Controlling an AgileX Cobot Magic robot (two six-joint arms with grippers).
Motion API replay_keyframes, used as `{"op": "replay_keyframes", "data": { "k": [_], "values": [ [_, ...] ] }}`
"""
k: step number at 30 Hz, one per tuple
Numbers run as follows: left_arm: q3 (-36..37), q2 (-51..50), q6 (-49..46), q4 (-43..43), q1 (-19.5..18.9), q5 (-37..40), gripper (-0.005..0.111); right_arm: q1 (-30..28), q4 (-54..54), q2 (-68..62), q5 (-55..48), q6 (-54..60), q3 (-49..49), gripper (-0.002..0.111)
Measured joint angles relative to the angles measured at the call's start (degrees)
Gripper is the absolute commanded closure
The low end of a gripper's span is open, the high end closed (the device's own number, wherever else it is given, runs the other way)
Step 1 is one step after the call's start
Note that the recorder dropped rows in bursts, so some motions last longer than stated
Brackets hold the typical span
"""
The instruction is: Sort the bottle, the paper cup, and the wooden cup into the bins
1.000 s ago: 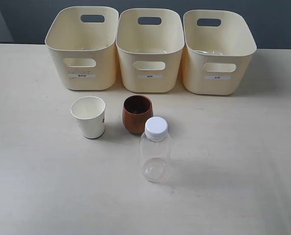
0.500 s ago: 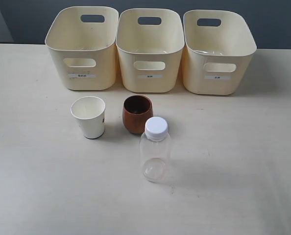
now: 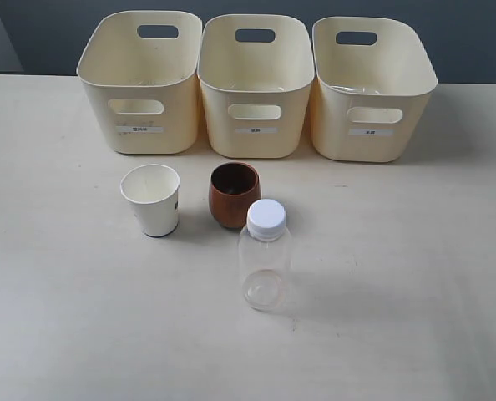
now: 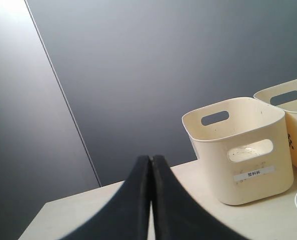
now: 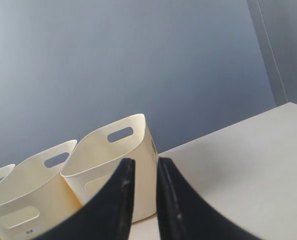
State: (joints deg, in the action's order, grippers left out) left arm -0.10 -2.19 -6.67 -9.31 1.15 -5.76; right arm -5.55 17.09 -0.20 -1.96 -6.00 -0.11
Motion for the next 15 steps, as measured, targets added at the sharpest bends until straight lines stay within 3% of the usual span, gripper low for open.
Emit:
{"op": "replay_keyframes", "data": {
  "k": [15],
  "values": [
    [0.0,0.0,0.0,0.0,0.0,0.0,0.107,0.0,-0.22,0.0,-0.62,0.0,0.0,0.091]
  ]
}}
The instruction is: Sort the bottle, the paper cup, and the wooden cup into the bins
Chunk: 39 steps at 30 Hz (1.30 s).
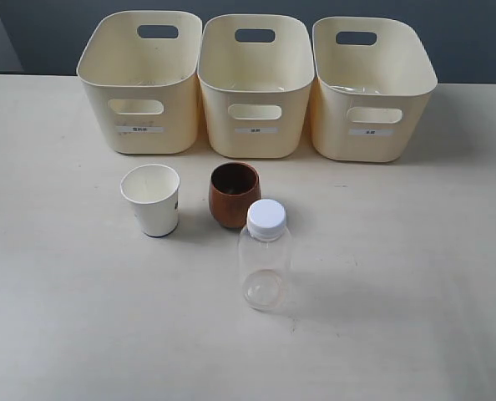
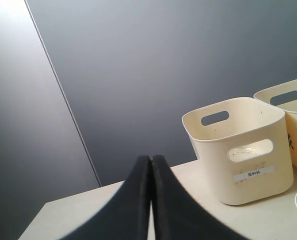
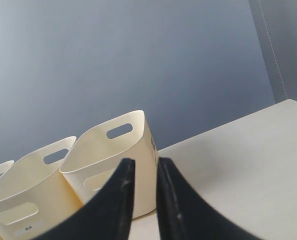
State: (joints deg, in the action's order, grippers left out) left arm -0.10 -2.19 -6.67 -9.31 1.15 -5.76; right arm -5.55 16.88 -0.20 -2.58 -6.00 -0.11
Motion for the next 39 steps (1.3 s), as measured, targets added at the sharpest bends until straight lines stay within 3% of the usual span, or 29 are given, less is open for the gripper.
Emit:
{"op": "replay_keyframes", "data": {
  "k": [15,21,25,29,34,39],
  "values": [
    [0.0,0.0,0.0,0.0,0.0,0.0,0.107,0.0,-0.88,0.0,0.6,0.0,0.0,0.091],
    [0.0,0.0,0.0,0.0,0.0,0.0,0.107,0.0,-1.03,0.0,5.44,-0.13,0.0,0.091],
    [0.0,0.0,0.0,0.0,0.0,0.0,0.107,0.0,-1.03,0.0,12.38,-6.04,0.0,0.091],
    [0.0,0.0,0.0,0.0,0.0,0.0,0.107,0.0,-7.18,0.0,17.09,-13.17,0.0,0.091],
    [0.0,0.0,0.0,0.0,0.0,0.0,0.107,0.0,-23.31,0.0,28.22,-26.7,0.0,0.091],
    [0.0,0.0,0.0,0.0,0.0,0.0,0.107,0.0,-39.1,-6.47,31.41,-36.24,-9.35,0.091]
  ]
}}
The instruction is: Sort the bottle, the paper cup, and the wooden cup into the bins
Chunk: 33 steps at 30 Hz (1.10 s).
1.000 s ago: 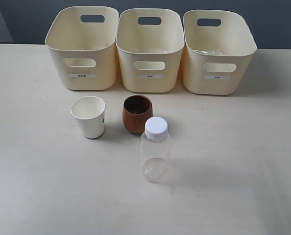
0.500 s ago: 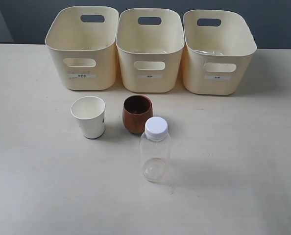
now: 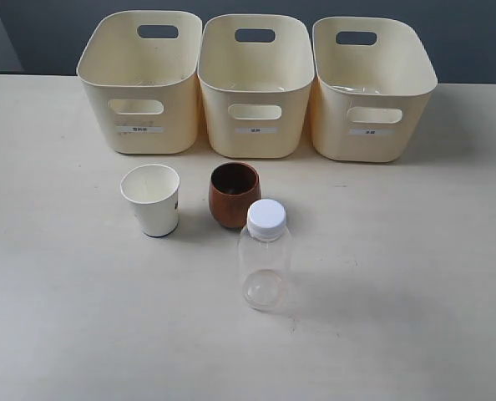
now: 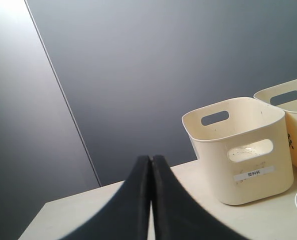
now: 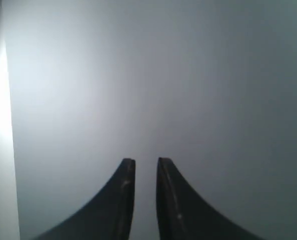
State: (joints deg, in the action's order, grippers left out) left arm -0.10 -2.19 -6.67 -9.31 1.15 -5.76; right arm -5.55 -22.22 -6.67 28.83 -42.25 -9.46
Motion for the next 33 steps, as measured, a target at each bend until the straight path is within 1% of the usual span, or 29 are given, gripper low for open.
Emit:
{"op": "replay_keyframes", "data": {
  "k": [4,6,11,14,20,23,27,29,32,33],
  "values": [
    [0.0,0.0,0.0,0.0,0.0,0.0,0.107,0.0,-6.48,-9.83,1.54,-2.88,-8.84,0.091],
    [0.0,0.0,0.0,0.0,0.0,0.0,0.107,0.0,-14.06,-15.31,2.39,-7.41,-14.07,0.091],
    [0.0,0.0,0.0,0.0,0.0,0.0,0.107,0.0,-37.82,-30.16,8.15,-23.34,-25.33,0.091],
    [0.0,0.0,0.0,0.0,0.0,0.0,0.107,0.0,-44.07,-34.84,11.74,-25.96,-28.32,0.091],
    [0.0,0.0,0.0,0.0,0.0,0.0,0.107,0.0,-49.59,-41.15,18.24,-24.64,-30.64,0.091],
    [0.0,0.0,0.0,0.0,0.0,0.0,0.107,0.0,-50.44,-43.16,20.2,-26.52,-31.4,0.091],
    [0.0,0.0,0.0,0.0,0.0,0.0,0.107,0.0,-51.4,-45.42,20.69,-27.88,-31.93,0.096],
    [0.0,0.0,0.0,0.0,0.0,0.0,0.107,0.22,-53.06,-46.79,20.69,-28.53,-32.37,0.101],
    [0.0,0.0,0.0,0.0,0.0,0.0,0.107,2.29,-56.79,-48.91,20.31,-30.03,-33.59,0.108],
    [0.0,0.0,0.0,0.0,0.0,0.0,0.107,3.59,-58.24,-49.62,20.22,-30.67,-34.25,0.109]
  ]
}}
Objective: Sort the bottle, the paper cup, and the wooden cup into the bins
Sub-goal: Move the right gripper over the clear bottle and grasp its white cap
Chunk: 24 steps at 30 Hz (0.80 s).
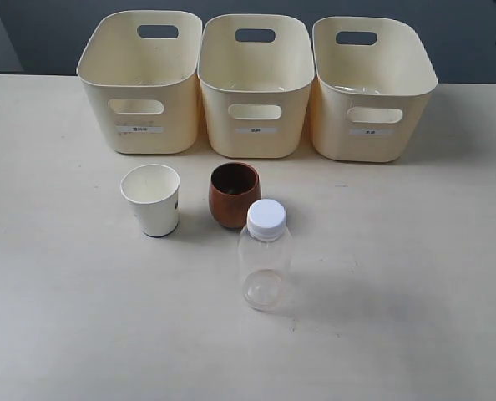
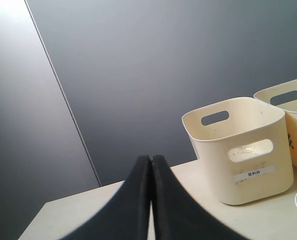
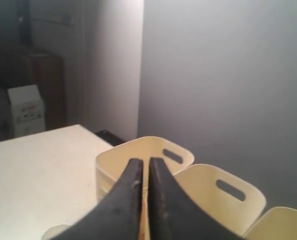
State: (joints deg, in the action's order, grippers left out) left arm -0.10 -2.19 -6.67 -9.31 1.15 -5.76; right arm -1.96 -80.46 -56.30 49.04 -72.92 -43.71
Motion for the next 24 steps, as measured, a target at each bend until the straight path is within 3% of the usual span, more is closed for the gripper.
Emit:
{"op": "replay_keyframes", "data": {
  "k": [6,12,16,18,21,24],
  "values": [
    [0.0,0.0,0.0,0.0,0.0,0.0,0.107,11.25,-6.69,-2.22,-3.15,-2.25,-3.02,0.109],
    [0.0,0.0,0.0,0.0,0.0,0.0,0.107,25.03,-18.07,-5.36,-15.21,-9.62,-3.28,0.109],
    [0.0,0.0,0.0,0.0,0.0,0.0,0.107,33.95,-19.53,-11.42,-17.29,-13.01,-3.28,0.109],
    [0.0,0.0,0.0,0.0,0.0,0.0,0.107,35.56,-19.53,-13.76,-21.56,-12.99,-3.28,0.109],
    [0.0,0.0,0.0,0.0,0.0,0.0,0.107,35.86,-19.53,-16.97,-25.42,-12.99,-3.28,0.083],
    [0.0,0.0,0.0,0.0,0.0,0.0,0.107,35.86,-19.53,-19.31,-25.4,-15.17,-3.28,0.03]
  ]
}}
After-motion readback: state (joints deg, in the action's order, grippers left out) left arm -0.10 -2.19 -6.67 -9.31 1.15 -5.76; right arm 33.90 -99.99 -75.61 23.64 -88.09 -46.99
